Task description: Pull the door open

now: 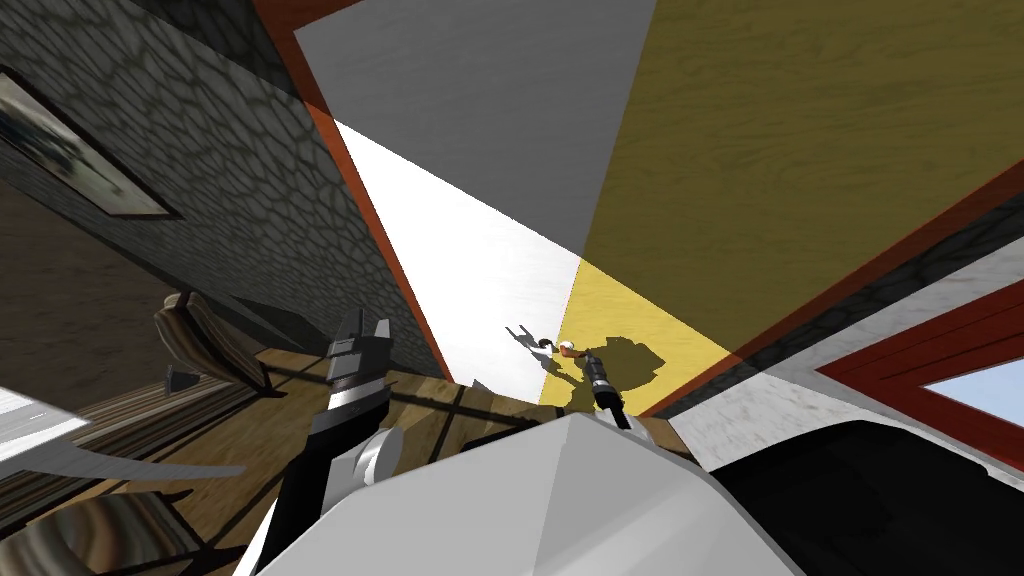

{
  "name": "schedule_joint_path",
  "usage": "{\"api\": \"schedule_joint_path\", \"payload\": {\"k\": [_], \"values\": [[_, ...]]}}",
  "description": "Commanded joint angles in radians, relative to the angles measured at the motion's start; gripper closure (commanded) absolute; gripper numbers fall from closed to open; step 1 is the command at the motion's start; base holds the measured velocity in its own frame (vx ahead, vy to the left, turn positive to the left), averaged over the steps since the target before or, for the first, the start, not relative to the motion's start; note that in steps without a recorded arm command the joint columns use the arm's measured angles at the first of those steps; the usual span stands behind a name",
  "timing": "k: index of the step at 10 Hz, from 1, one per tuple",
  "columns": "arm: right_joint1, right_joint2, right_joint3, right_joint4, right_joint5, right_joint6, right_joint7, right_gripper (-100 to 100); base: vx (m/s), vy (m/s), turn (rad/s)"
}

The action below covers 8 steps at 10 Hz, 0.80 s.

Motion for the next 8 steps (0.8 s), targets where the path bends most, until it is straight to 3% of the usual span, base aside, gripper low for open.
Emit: {"api": "schedule_joint_path", "payload": {"k": [1,4,8], "values": [[0.030,-0.006,-0.012,-0.027,-0.003,0.011,-0.002,100,-0.113,0.058,-0.005],[0.043,-0.017,0.016,-0.031,0.017,-0.004,-0.033,100,-0.170,0.046,0.066],[0.036,-0.007,0.076,-0.045,0.054,-0.028,-0.074,100,-0.193,-0.042,0.115]]}}
